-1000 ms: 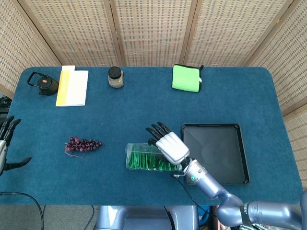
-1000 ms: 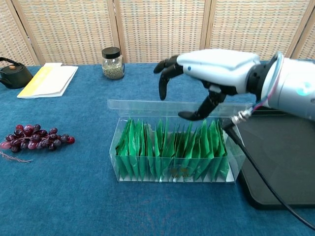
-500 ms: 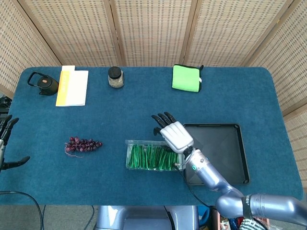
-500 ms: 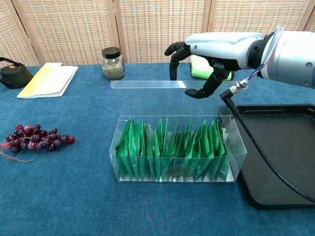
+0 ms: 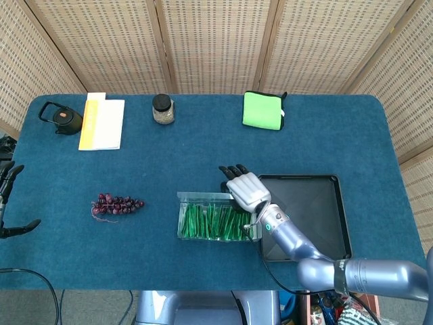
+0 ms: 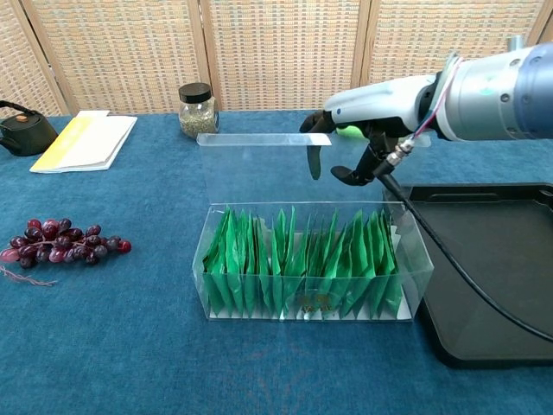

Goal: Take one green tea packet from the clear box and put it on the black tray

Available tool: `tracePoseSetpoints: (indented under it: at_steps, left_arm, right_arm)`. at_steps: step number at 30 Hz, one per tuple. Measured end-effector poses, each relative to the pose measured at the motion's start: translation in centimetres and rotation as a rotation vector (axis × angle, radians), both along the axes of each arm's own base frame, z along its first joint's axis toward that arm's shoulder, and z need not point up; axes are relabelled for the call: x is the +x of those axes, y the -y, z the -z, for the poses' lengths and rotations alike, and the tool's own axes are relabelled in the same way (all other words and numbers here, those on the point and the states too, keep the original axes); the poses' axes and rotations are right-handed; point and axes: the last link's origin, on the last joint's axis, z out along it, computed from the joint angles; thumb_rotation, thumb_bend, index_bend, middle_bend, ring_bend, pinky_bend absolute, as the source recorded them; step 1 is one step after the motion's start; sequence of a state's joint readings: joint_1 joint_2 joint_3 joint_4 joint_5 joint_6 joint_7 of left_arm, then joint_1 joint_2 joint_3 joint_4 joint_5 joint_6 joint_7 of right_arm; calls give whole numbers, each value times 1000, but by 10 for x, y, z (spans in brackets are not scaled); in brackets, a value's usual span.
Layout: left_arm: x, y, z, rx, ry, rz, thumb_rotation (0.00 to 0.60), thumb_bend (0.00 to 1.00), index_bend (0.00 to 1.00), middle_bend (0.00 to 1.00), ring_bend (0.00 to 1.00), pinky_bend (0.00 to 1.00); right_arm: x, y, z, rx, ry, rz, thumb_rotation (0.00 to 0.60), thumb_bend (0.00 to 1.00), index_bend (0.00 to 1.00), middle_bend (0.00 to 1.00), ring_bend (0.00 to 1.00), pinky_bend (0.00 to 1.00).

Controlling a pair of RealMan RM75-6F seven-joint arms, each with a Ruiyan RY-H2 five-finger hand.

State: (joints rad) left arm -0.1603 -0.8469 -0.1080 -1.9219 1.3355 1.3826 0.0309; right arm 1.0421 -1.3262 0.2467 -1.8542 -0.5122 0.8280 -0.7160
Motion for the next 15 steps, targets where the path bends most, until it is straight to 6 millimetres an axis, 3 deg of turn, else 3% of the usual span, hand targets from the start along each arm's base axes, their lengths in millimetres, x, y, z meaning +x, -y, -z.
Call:
tracePoseSetpoints:
  at_steps: [15]
  left_arm:
    - [0, -2, 1, -6, -1, 1, 600, 64, 0, 0, 0, 0]
  right_arm:
    - [6, 9, 7, 85, -73, 68, 600, 864, 590, 16, 0, 0]
